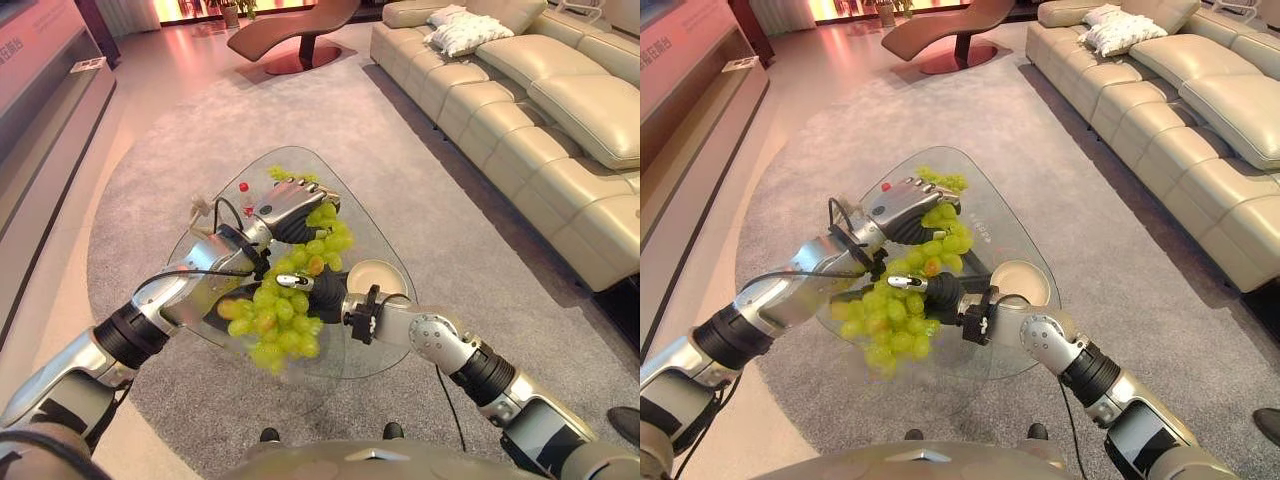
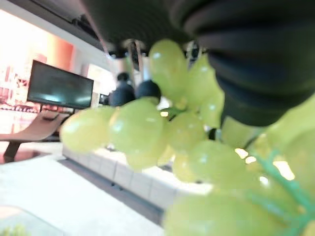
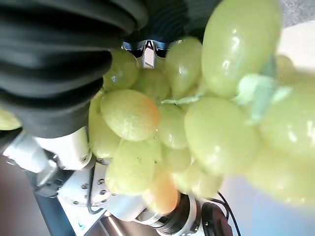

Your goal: Pick up fruits into the plate

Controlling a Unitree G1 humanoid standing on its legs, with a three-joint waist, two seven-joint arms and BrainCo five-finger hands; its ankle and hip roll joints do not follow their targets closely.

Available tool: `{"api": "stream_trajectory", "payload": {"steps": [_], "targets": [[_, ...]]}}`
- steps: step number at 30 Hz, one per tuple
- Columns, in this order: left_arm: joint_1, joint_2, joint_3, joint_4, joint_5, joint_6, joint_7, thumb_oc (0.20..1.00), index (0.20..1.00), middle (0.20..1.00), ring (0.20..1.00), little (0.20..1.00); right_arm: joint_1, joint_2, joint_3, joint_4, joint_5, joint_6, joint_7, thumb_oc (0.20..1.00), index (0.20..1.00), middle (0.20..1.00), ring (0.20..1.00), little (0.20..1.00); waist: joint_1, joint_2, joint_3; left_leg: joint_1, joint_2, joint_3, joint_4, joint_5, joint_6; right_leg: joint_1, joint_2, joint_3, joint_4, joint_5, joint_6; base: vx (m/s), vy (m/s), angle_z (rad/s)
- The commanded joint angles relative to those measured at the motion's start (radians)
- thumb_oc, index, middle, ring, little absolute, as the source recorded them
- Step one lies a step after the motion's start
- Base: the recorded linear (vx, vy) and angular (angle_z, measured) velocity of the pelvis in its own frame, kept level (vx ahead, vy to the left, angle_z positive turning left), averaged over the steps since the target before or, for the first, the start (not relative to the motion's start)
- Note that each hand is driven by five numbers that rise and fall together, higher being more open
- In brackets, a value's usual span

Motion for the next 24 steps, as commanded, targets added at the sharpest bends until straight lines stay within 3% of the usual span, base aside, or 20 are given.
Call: {"api": "stream_trajectory", "payload": {"steps": [1,10,19,20,21,22,24], "targets": [[-0.263,-0.08,-0.005,0.095,-0.005,0.039,0.021,0.2,0.2,0.2,0.2,0.2,-0.103,0.18,0.136,-0.085,0.031,0.013,0.106,0.2,0.2,0.2,0.2,0.2,-0.012,-0.033,0.003,-0.01,-0.048,-0.02,0.064,-0.163,0.038,0.026,-0.007,-0.03,0.096,-0.15,0.015,0.0,0.0,0.0],[-0.249,-0.091,-0.011,0.176,0.017,0.044,0.0,0.2,0.2,0.2,0.2,0.2,-0.104,0.198,0.109,-0.063,-0.002,-0.015,0.107,0.2,0.2,0.2,0.2,0.2,-0.018,-0.032,0.004,-0.011,-0.045,-0.015,0.068,-0.163,0.038,0.024,-0.004,-0.025,0.096,-0.15,0.013,0.0,0.0,0.0],[-0.219,-0.082,0.018,0.194,-0.002,0.065,0.045,0.2,0.2,0.2,0.2,0.2,-0.084,0.191,0.096,-0.064,-0.029,-0.055,0.086,0.2,0.2,0.2,0.2,0.2,-0.017,-0.03,0.011,-0.013,-0.044,-0.015,0.071,-0.161,0.037,0.026,-0.003,-0.028,0.096,-0.151,0.011,0.0,0.0,0.0],[-0.21,-0.081,0.038,0.201,-0.032,0.068,0.074,0.238,0.238,0.238,0.238,0.238,-0.08,0.186,0.086,-0.063,-0.035,-0.074,0.077,0.2,0.2,0.2,0.2,0.2,-0.015,-0.03,0.012,-0.014,-0.044,-0.016,0.072,-0.159,0.037,0.026,-0.002,-0.03,0.097,-0.151,0.01,0.0,0.0,0.0],[-0.2,-0.079,0.054,0.209,-0.043,0.056,0.09,0.539,0.539,0.539,0.539,0.539,-0.075,0.18,0.073,-0.06,-0.037,-0.083,0.078,0.2,0.2,0.2,0.2,0.2,-0.014,-0.031,0.011,-0.016,-0.044,-0.017,0.073,-0.159,0.036,0.026,-0.002,-0.031,0.097,-0.151,0.009,0.0,0.0,0.0],[-0.187,-0.078,0.071,0.21,-0.043,0.051,0.097,1.0,1.0,1.0,1.0,1.0,-0.067,0.177,0.062,-0.057,-0.042,-0.09,0.08,0.2,0.2,0.2,0.2,0.2,-0.013,-0.031,0.012,-0.016,-0.044,-0.018,0.074,-0.159,0.036,0.026,-0.002,-0.033,0.097,-0.151,0.009,0.0,0.0,0.0],[-0.157,-0.07,0.102,0.218,-0.037,0.058,0.083,1.0,1.0,1.0,1.0,1.0,-0.05,0.164,0.035,-0.054,-0.05,-0.103,0.08,0.2,0.2,0.2,0.2,0.2,-0.011,-0.03,0.012,-0.016,-0.043,-0.018,0.074,-0.159,0.035,0.026,-0.003,-0.036,0.097,-0.15,0.01,0.0,0.0,0.0]]}}
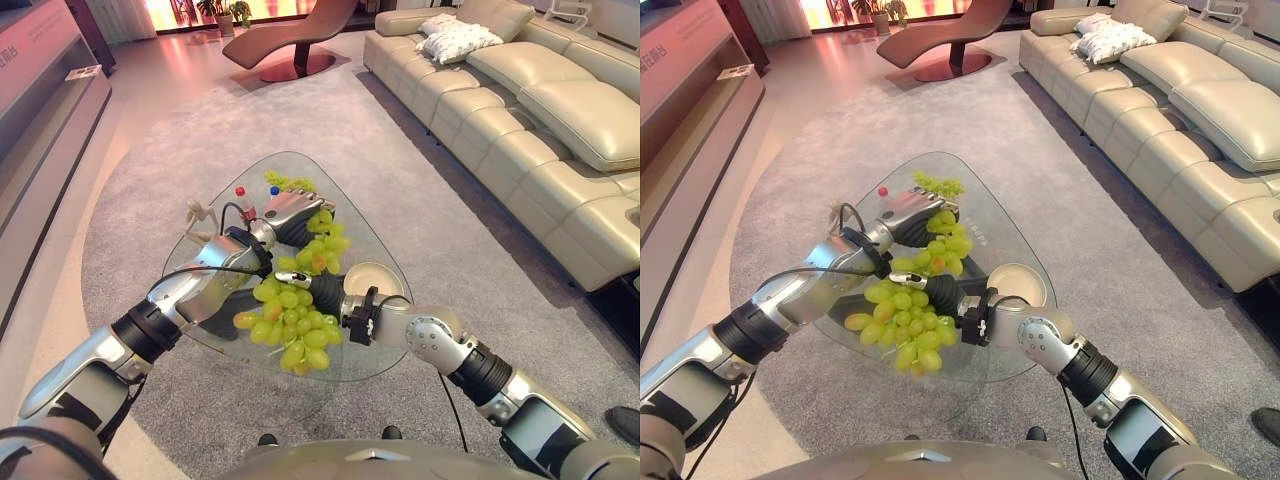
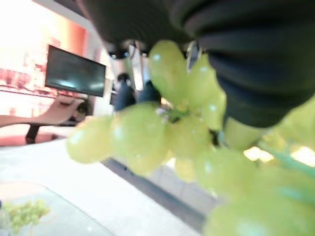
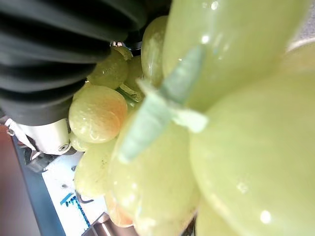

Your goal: Pick up fruits into the plate

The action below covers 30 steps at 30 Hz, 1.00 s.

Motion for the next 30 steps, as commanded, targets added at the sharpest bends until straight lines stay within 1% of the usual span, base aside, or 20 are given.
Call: {"api": "stream_trajectory", "payload": {"steps": [1,2,3,7,11,13,16,18,21,22,23,25,26,27,30], "targets": [[-0.143,-0.004,0.109,0.084,-0.023,0.031,0.067,1.0,1.0,1.0,1.0,1.0,-0.044,0.143,0.006,-0.089,0.014,-0.06,0.06,0.2,0.2,0.2,0.2,0.2,-0.004,-0.026,0.024,-0.022,-0.043,-0.024,0.073,-0.158,0.035,0.028,-0.003,-0.043,0.093,-0.15,0.01,0.0,0.0,0.0],[-0.126,0.008,0.123,0.093,-0.014,0.034,0.067,1.0,1.0,1.0,1.0,1.0,-0.035,0.13,-0.01,-0.095,0.017,-0.068,0.05,0.2,0.2,0.2,0.2,0.2,-0.003,-0.026,0.025,-0.024,-0.044,-0.025,0.072,-0.157,0.035,0.027,-0.003,-0.044,0.092,-0.15,0.01,0.0,0.0,0.0],[-0.103,0.032,0.137,0.113,-0.01,0.049,0.062,1.0,1.0,1.0,1.0,1.0,-0.022,0.108,-0.036,-0.101,0.027,-0.085,0.031,0.2,0.2,0.2,0.2,0.2,-0.003,-0.024,0.029,-0.027,-0.044,-0.026,0.07,-0.154,0.034,0.023,-0.002,-0.046,0.093,-0.149,0.01,-0.03,0.032,0.0],[-0.033,0.089,0.177,0.175,-0.017,0.046,0.043,1.0,1.0,1.0,1.0,1.0,0.014,0.061,-0.111,-0.105,0.039,-0.136,-0.013,0.2,0.2,0.2,0.2,0.2,0.0,-0.02,0.044,-0.039,-0.046,-0.03,0.062,-0.146,0.034,0.013,-0.001,-0.054,0.089,-0.144,0.009,-0.06,0.022,0.02],[0.056,0.111,0.216,0.247,-0.06,0.018,0.025,1.0,1.0,1.0,1.0,1.0,0.044,0.025,-0.189,-0.077,0.031,-0.162,-0.019,0.2,0.2,0.2,0.2,0.2,0.001,-0.014,0.062,-0.051,-0.045,-0.027,0.056,-0.136,0.033,0.0,-0.004,-0.065,0.088,-0.138,0.008,-0.07,0.025,0.0],[0.105,0.105,0.244,0.282,-0.13,-0.008,-0.005,1.0,1.0,1.0,1.0,1.0,0.061,0.008,-0.225,-0.057,0.013,-0.17,-0.016,0.2,0.2,0.2,0.2,0.2,0.001,-0.013,0.072,-0.056,-0.045,-0.026,0.052,-0.133,0.033,-0.004,-0.003,-0.067,0.086,-0.136,0.007,-0.06,0.035,-0.01],[0.182,0.077,0.284,0.307,-0.295,-0.033,-0.077,1.0,1.0,1.0,1.0,1.0,0.092,-0.018,-0.274,-0.024,-0.01,-0.177,-0.008,0.2,0.2,0.2,0.2,0.2,0.003,-0.012,0.084,-0.063,-0.046,-0.027,0.048,-0.128,0.034,-0.009,-0.003,-0.071,0.081,-0.132,0.007,-0.04,0.018,0.0],[0.213,0.059,0.3,0.323,-0.379,-0.023,-0.112,1.0,1.0,1.0,1.0,1.0,0.102,-0.032,-0.29,-0.001,-0.019,-0.183,-0.008,0.2,0.2,0.2,0.2,0.2,0.005,-0.012,0.09,-0.067,-0.047,-0.027,0.047,-0.126,0.034,-0.012,-0.002,-0.072,0.079,-0.13,0.007,-0.04,0.012,0.03],[0.289,0.011,0.328,0.386,-0.512,-0.04,-0.134,1.0,1.0,1.0,1.0,1.0,0.121,-0.055,-0.331,0.072,-0.077,-0.199,0.001,0.2,0.2,0.2,0.2,0.2,0.007,-0.01,0.108,-0.075,-0.049,-0.027,0.047,-0.124,0.036,-0.02,-0.002,-0.074,0.078,-0.126,0.005,-0.05,0.023,0.02],[0.315,-0.014,0.343,0.418,-0.557,-0.041,-0.125,1.0,1.0,1.0,1.0,1.0,0.12,-0.065,-0.351,0.115,-0.11,-0.21,0.008,0.2,0.2,0.2,0.2,0.2,0.009,-0.009,0.115,-0.08,-0.049,-0.027,0.048,-0.123,0.037,-0.025,-0.002,-0.075,0.079,-0.125,0.004,-0.05,0.022,-0.01],[0.325,-0.026,0.349,0.436,-0.573,-0.046,-0.121,1.0,1.0,1.0,1.0,1.0,0.117,-0.07,-0.359,0.134,-0.12,-0.211,0.009,0.2,0.2,0.2,0.2,0.2,0.01,-0.009,0.12,-0.082,-0.05,-0.028,0.048,-0.122,0.037,-0.027,-0.002,-0.076,0.079,-0.125,0.004,-0.05,0.022,-0.01],[0.347,-0.069,0.362,0.509,-0.618,-0.049,-0.11,1.0,1.0,1.0,1.0,1.0,0.105,-0.081,-0.379,0.207,-0.197,-0.232,0.005,0.2,0.2,0.2,0.2,0.2,0.012,-0.011,0.137,-0.094,-0.053,-0.031,0.051,-0.121,0.038,-0.038,-0.001,-0.074,0.083,-0.125,0.001,-0.09,0.012,0.0],[0.354,-0.104,0.372,0.571,-0.634,-0.056,-0.087,1.0,1.0,1.0,1.0,1.0,0.078,-0.093,-0.394,0.265,-0.235,-0.235,-0.001,0.2,0.2,0.2,0.2,0.2,0.016,-0.013,0.153,-0.107,-0.055,-0.036,0.053,-0.119,0.038,-0.049,-0.001,-0.074,0.087,-0.125,-0.002,-0.12,0.004,0.02],[0.355,-0.125,0.374,0.603,-0.651,-0.046,-0.076,1.0,1.0,1.0,1.0,1.0,0.06,-0.097,-0.397,0.297,-0.29,-0.244,-0.02,0.2,0.2,0.2,0.2,0.2,0.019,-0.013,0.164,-0.115,-0.057,-0.039,0.055,-0.118,0.038,-0.056,0.0,-0.075,0.089,-0.125,-0.003,-0.13,0.002,0.02],[0.354,-0.196,0.38,0.733,-0.645,-0.049,-0.053,1.0,1.0,1.0,1.0,1.0,0.006,-0.13,-0.398,0.407,-0.379,-0.261,-0.057,0.2,0.2,0.2,0.2,0.2,0.033,-0.018,0.198,-0.138,-0.065,-0.055,0.049,-0.112,0.041,-0.075,0.005,-0.077,0.095,-0.126,-0.009,-0.08,-0.015,0.05]]}}
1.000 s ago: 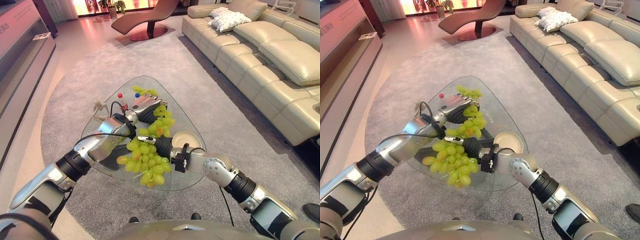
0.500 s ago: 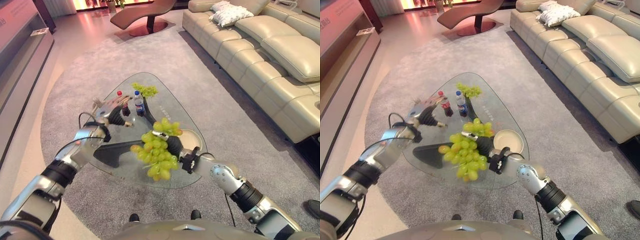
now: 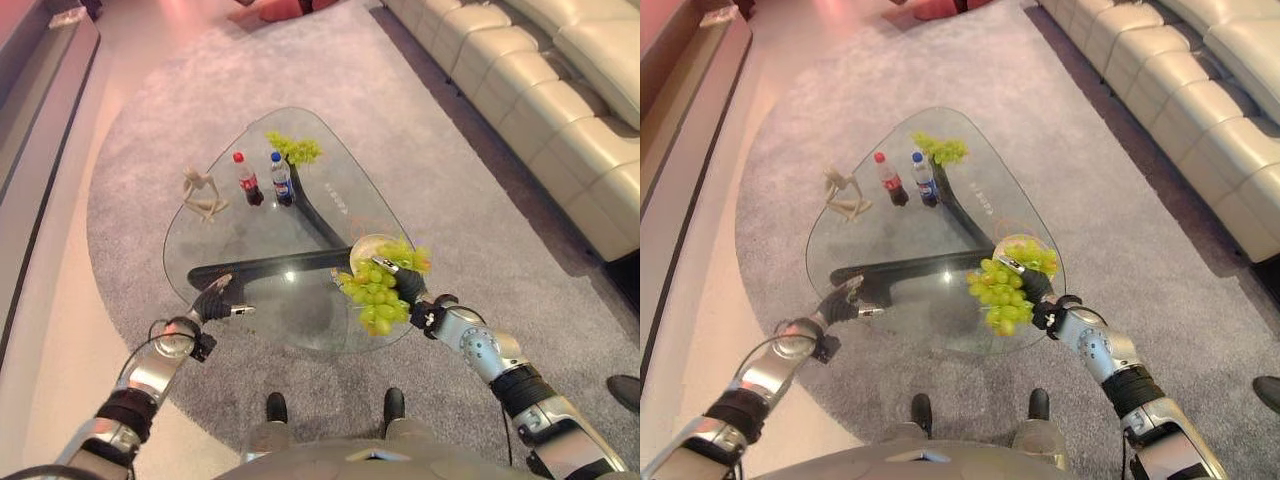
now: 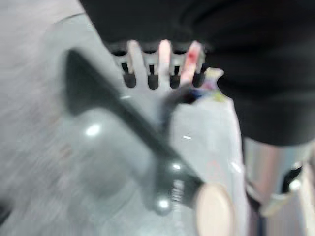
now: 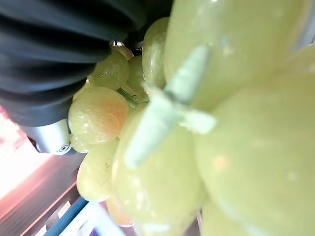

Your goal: Pick up fruits into the plate

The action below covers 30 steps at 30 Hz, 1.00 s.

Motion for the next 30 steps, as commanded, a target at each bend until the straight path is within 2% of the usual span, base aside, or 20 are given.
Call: {"api": "stream_trajectory", "payload": {"steps": [1,5,11,13,15,19,22,27,30], "targets": [[-0.074,-0.01,0.021,0.112,-0.02,-0.044,0.053,1.0,1.0,1.0,1.0,1.0,-0.137,-0.006,-0.048,0.021,-0.091,-0.086,-0.027,0.2,0.2,0.2,0.2,0.2,0.026,-0.045,0.067,-0.045,-0.067,-0.047,0.048,-0.122,0.04,0.007,0.005,-0.063,0.102,-0.142,-0.013,-0.06,-0.038,0.1],[-0.057,-0.061,0.052,0.22,-0.072,-0.058,0.15,1.0,1.0,1.0,1.0,1.0,-0.21,-0.047,-0.063,0.2,-0.255,-0.132,-0.085,0.2,0.2,0.2,0.2,0.2,0.062,-0.057,0.123,-0.088,-0.078,-0.077,0.047,-0.115,0.046,-0.03,0.015,-0.071,0.123,-0.147,-0.021,-0.04,-0.086,0.13],[-0.007,-0.064,0.071,0.269,-0.019,-0.114,0.163,1.0,1.0,1.0,1.0,1.0,-0.317,-0.141,-0.106,0.402,-0.436,-0.189,-0.1,0.2,0.2,0.2,0.2,0.2,0.117,-0.054,0.199,-0.153,-0.093,-0.105,0.067,-0.108,0.051,-0.085,0.023,-0.097,0.159,-0.151,-0.035,-0.03,-0.076,0.19],[-0.004,-0.061,0.068,0.275,-0.018,-0.096,0.166,1.0,1.0,1.0,1.0,1.0,-0.359,-0.171,-0.102,0.457,-0.481,-0.201,-0.111,0.2,0.2,0.2,0.2,0.2,0.13,-0.047,0.223,-0.175,-0.099,-0.112,0.082,-0.108,0.053,-0.104,0.024,-0.103,0.176,-0.153,-0.038,-0.04,-0.048,0.24],[-0.006,-0.049,0.051,0.297,0.053,-0.079,0.135,1.0,1.0,1.0,1.0,1.0,-0.414,-0.204,-0.092,0.514,-0.552,-0.222,-0.142,0.2,0.2,0.2,0.2,0.2,0.144,-0.042,0.252,-0.204,-0.109,-0.118,0.108,-0.112,0.058,-0.125,0.026,-0.112,0.194,-0.156,-0.042,-0.03,-0.06,0.26],[-0.005,-0.037,0.012,0.371,0.061,-0.06,0.111,1.0,1.0,1.0,1.0,1.0,-0.51,-0.249,-0.047,0.593,-0.66,-0.208,-0.188,0.2,0.2,0.2,0.2,0.2,0.154,-0.024,0.28,-0.231,-0.12,-0.13,0.134,-0.116,0.065,-0.152,0.024,-0.121,0.225,-0.165,-0.045,0.01,0.0,0.08],[-0.017,-0.038,0.0,0.398,0.052,-0.072,0.107,1.0,1.0,1.0,1.0,1.0,-0.564,-0.273,-0.023,0.634,-0.711,-0.195,-0.213,0.2,0.2,0.2,0.2,0.2,0.155,-0.009,0.295,-0.259,-0.134,-0.136,0.161,-0.117,0.068,-0.18,0.017,-0.121,0.245,-0.166,-0.048,0.0,0.022,0.01],[-0.027,-0.049,-0.042,0.336,-0.024,-0.084,0.129,1.0,1.0,1.0,1.0,1.0,-0.677,-0.33,0.035,0.684,-0.849,-0.166,-0.295,0.2,0.2,0.2,0.2,0.2,0.165,0.043,0.296,-0.432,-0.172,-0.149,0.265,-0.111,0.077,-0.347,-0.002,-0.126,0.339,-0.169,-0.052,0.0,0.061,0.05],[-0.023,-0.042,-0.058,0.291,-0.028,-0.085,0.151,1.0,1.0,1.0,1.0,1.0,-0.725,-0.352,0.076,0.688,-0.862,-0.133,-0.33,0.2,0.2,0.2,0.2,0.2,0.174,0.055,0.296,-0.518,-0.184,-0.15,0.297,-0.108,0.085,-0.446,-0.005,-0.131,0.392,-0.176,-0.053,0.01,-0.018,0.11]]}}
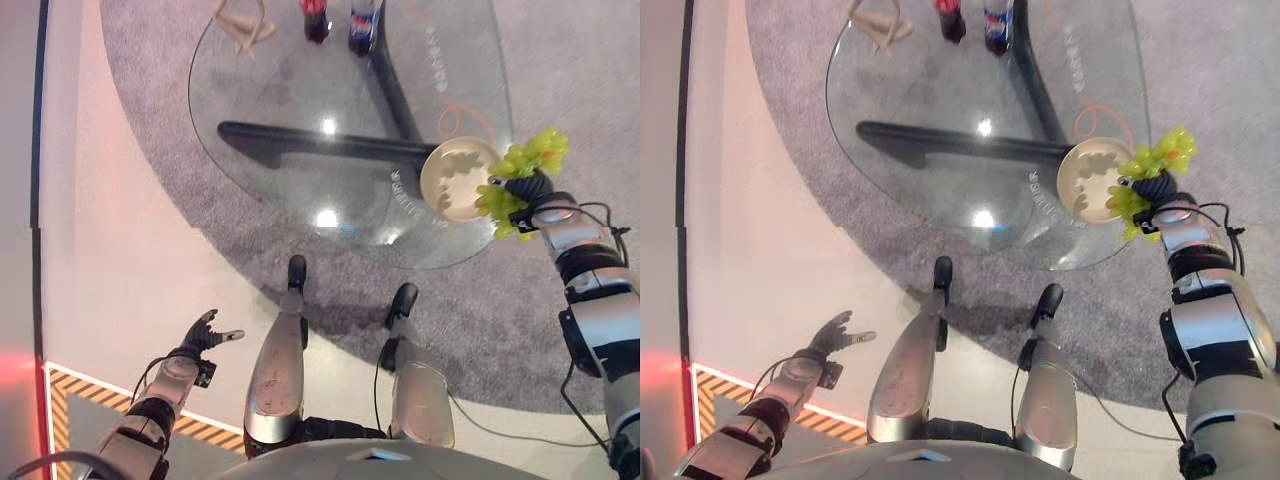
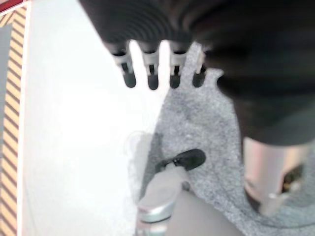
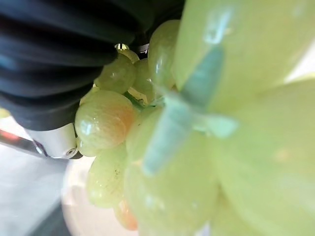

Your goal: Pick up fruits into the plate

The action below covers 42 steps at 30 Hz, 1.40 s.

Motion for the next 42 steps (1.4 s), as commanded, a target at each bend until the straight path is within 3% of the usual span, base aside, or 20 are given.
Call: {"api": "stream_trajectory", "payload": {"steps": [1,6,7,12,16,20,21,22,26,35,37,38,42], "targets": [[0.035,0.018,-0.045,-0.023,-0.027,-0.004,0.035,1.0,1.0,1.0,1.0,1.0,-0.055,-0.107,0.075,-0.01,-0.026,0.018,-0.065,0.2,0.2,0.2,0.2,0.2,0.016,0.036,-0.017,-0.128,-0.135,-0.011,0.133,-0.125,0.082,-0.15,0.056,-0.028,0.238,-0.156,-0.058,0.01,-0.052,0.13],[0.061,0.031,-0.08,-0.101,-0.063,-0.023,0.068,1.0,1.0,1.0,1.0,1.0,-0.135,-0.147,0.122,0.025,-0.091,0.046,-0.143,0.2,0.2,0.2,0.2,0.2,0.036,0.076,-0.017,-0.283,-0.15,-0.006,0.173,-0.111,0.1,-0.33,0.043,-0.038,0.337,-0.167,-0.067,0.02,-0.012,0.09],[0.085,0.03,-0.091,-0.113,-0.066,-0.03,0.075,1.0,1.0,1.0,1.0,1.0,-0.138,-0.156,0.134,0.029,-0.108,0.05,-0.163,0.2,0.2,0.2,0.2,0.2,0.039,0.085,-0.017,-0.282,-0.157,-0.01,0.189,-0.142,0.097,-0.339,0.036,-0.022,0.372,-0.205,-0.06,0.09,0.016,0.05],[0.136,0.034,-0.112,-0.159,-0.082,-0.03,0.084,1.0,1.0,1.0,1.0,1.0,-0.195,-0.196,0.164,0.028,-0.171,0.101,-0.26,0.2,0.2,0.2,0.2,0.2,0.047,0.129,-0.017,-0.387,-0.164,-0.007,0.252,-0.148,0.103,-0.459,0.012,-0.002,0.446,-0.223,-0.07,0.05,0.039,0.08],[0.17,0.033,-0.121,-0.173,-0.086,-0.025,0.07,1.0,1.0,1.0,1.0,1.0,-0.255,-0.229,0.191,0.035,-0.212,0.154,-0.354,0.2,0.2,0.2,0.2,0.2,0.049,0.155,-0.017,-0.438,-0.16,-0.003,0.286,-0.154,0.108,-0.524,0.004,0.019,0.489,-0.239,-0.077,0.06,0.066,0.04],[0.206,0.035,-0.128,-0.185,-0.081,-0.032,0.051,1.0,1.0,1.0,1.0,1.0,-0.297,-0.253,0.195,0.027,-0.2,0.167,-0.444,0.2,0.2,0.2,0.2,0.2,0.049,0.167,-0.017,-0.452,-0.161,-0.001,0.3,-0.156,0.109,-0.541,0.006,0.031,0.504,-0.247,-0.079,0.04,0.044,-0.03],[0.215,0.035,-0.13,-0.187,-0.08,-0.031,0.047,1.0,1.0,1.0,1.0,1.0,-0.305,-0.257,0.191,0.025,-0.192,0.163,-0.465,0.501,0.501,0.501,0.501,0.501,0.049,0.169,-0.017,-0.45,-0.162,0.0,0.301,-0.158,0.109,-0.54,0.007,0.032,0.504,-0.248,-0.079,0.03,0.037,-0.04],[0.222,0.034,-0.13,-0.187,-0.075,-0.033,0.043,1.0,1.0,1.0,1.0,1.0,-0.31,-0.261,0.186,0.024,-0.184,0.156,-0.481,1.0,1.0,1.0,1.0,1.0,0.049,0.17,-0.017,-0.449,-0.163,-0.001,0.302,-0.159,0.109,-0.539,0.009,0.033,0.504,-0.25,-0.08,0.03,0.031,-0.05],[0.227,0.031,-0.135,-0.179,-0.072,-0.028,0.029,1.0,1.0,1.0,1.0,1.0,-0.327,-0.258,0.182,0.02,-0.17,0.131,-0.479,1.0,1.0,1.0,1.0,1.0,0.045,0.168,-0.017,-0.425,-0.163,-0.001,0.294,-0.16,0.107,-0.517,0.017,0.034,0.494,-0.249,-0.082,0.01,0.006,-0.01],[0.217,0.004,-0.1,-0.086,-0.047,-0.013,0.013,1.0,1.0,1.0,1.0,1.0,-0.234,-0.2,0.104,-0.047,-0.028,-0.025,-0.436,1.0,1.0,1.0,1.0,1.0,0.026,0.135,-0.017,-0.298,-0.153,0.019,0.238,-0.165,0.093,-0.384,0.032,0.009,0.432,-0.241,-0.081,-0.02,0.016,-0.02],[0.204,-0.003,-0.091,-0.049,-0.04,-0.017,0.029,1.0,1.0,1.0,1.0,1.0,-0.196,-0.17,0.076,-0.077,0.019,-0.086,-0.446,1.0,1.0,1.0,1.0,1.0,0.019,0.118,-0.017,-0.241,-0.142,0.023,0.21,-0.163,0.086,-0.326,0.038,0.003,0.398,-0.233,-0.077,-0.09,-0.008,-0.03],[0.191,-0.004,-0.077,-0.037,-0.041,-0.016,0.028,1.0,1.0,1.0,1.0,1.0,-0.181,-0.159,0.059,-0.107,0.039,-0.105,-0.444,1.0,1.0,1.0,1.0,1.0,0.016,0.113,-0.017,-0.235,-0.137,0.027,0.19,-0.129,0.088,-0.316,0.043,-0.012,0.371,-0.197,-0.085,-0.14,0.008,-0.06],[0.155,-0.013,-0.037,0.027,-0.02,0.014,0.023,1.0,1.0,1.0,1.0,1.0,-0.052,-0.092,-0.018,-0.228,0.118,-0.178,-0.439,1.0,1.0,1.0,1.0,1.0,-0.008,0.069,-0.017,-0.104,-0.12,0.037,0.133,-0.13,0.075,-0.188,0.051,-0.019,0.309,-0.187,-0.07,-0.07,-0.014,-0.08]]}}
